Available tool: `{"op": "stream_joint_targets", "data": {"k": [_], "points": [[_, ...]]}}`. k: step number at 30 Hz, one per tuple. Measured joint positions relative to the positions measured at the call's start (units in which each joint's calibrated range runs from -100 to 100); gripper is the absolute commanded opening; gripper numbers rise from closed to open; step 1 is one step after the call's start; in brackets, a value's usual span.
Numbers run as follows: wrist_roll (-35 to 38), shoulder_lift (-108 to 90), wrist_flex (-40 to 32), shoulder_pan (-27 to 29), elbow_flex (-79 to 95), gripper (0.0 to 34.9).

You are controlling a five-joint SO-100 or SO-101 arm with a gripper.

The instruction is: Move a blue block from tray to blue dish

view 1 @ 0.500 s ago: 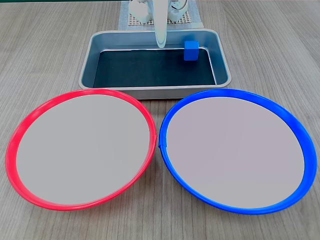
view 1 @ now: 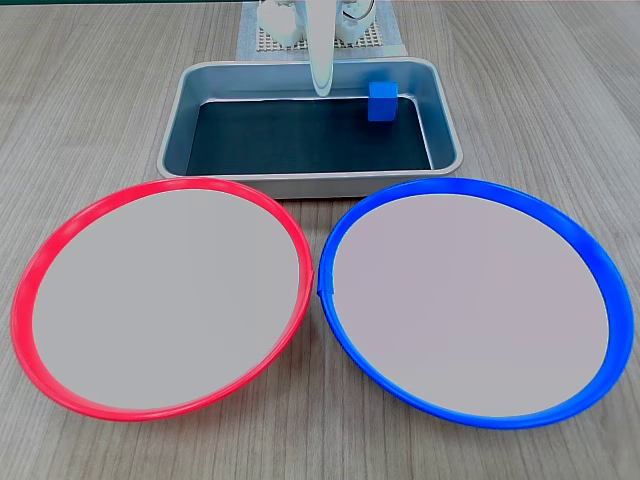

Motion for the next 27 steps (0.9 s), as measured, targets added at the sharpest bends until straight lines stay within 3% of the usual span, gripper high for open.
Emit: {"op": "stream_joint_targets", "data": {"k": [20, 23, 27], "points": [[0.78, 0.00, 0.08, -1.77, 0.00, 0.2], [4.84, 6.05, 3.43, -2.21, -3.36, 0.2], [18.07, 18.16, 12.97, -0.88, -15.61, 0.4]]}}
